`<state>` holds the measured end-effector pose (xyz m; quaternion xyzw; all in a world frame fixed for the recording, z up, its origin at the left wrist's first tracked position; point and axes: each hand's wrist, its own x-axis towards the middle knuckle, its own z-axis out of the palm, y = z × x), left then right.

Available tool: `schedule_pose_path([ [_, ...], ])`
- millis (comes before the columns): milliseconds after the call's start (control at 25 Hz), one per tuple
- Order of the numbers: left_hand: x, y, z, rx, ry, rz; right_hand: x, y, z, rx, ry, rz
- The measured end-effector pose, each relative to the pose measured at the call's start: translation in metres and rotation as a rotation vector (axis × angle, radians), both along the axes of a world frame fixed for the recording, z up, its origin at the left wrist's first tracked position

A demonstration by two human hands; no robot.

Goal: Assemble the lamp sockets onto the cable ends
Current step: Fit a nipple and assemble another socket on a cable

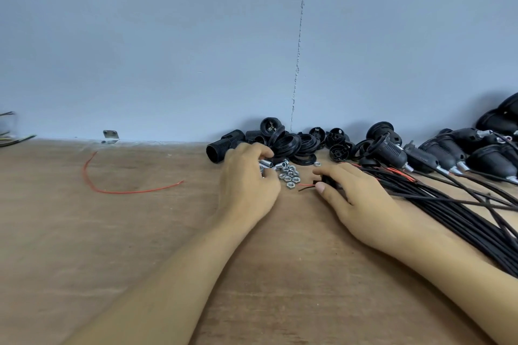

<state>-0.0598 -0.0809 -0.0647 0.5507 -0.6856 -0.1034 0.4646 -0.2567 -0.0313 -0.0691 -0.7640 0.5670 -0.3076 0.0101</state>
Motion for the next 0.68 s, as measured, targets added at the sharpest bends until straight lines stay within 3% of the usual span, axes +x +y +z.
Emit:
schedule_pose_path([
  [160, 0.014, -0.011, 0.002, 0.064, -0.072, 0.174, -0.001, -0.001, -0.003, -0.013, -0.004, 0.011],
  [400, 0.028, -0.025, 0.003, 0.287, -0.184, 0.11, -0.002, 0.0, -0.005, -0.031, -0.006, 0.024],
  [680, 0.033, -0.027, 0.0, 0.07, 0.028, 0.234, -0.002, 0.0, -0.005, -0.026, -0.005, 0.029],
])
